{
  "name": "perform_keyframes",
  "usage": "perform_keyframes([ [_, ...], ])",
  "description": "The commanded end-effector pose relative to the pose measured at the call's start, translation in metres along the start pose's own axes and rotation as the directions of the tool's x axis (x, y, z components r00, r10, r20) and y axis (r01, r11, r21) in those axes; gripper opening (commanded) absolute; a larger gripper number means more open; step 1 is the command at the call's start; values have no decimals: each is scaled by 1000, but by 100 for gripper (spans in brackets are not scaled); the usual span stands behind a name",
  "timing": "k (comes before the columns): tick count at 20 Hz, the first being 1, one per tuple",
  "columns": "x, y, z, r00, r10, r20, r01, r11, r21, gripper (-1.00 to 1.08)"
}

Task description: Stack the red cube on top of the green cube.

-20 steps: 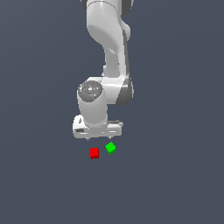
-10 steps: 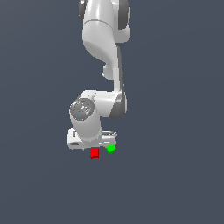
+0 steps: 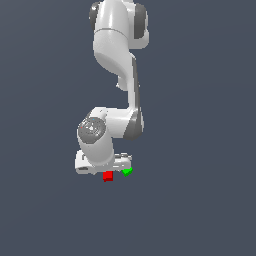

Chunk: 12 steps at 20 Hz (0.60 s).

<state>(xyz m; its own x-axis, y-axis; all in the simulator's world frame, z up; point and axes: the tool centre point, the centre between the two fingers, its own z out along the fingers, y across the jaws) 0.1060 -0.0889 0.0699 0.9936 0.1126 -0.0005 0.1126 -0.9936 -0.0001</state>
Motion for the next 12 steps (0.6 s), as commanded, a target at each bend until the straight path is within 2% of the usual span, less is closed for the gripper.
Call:
perform_keyframes([
  [1,0,0,0,1000,0,0,0,1000,0,100],
  [12,-1,0,44,1000,-1,0,1,1000,0,100],
])
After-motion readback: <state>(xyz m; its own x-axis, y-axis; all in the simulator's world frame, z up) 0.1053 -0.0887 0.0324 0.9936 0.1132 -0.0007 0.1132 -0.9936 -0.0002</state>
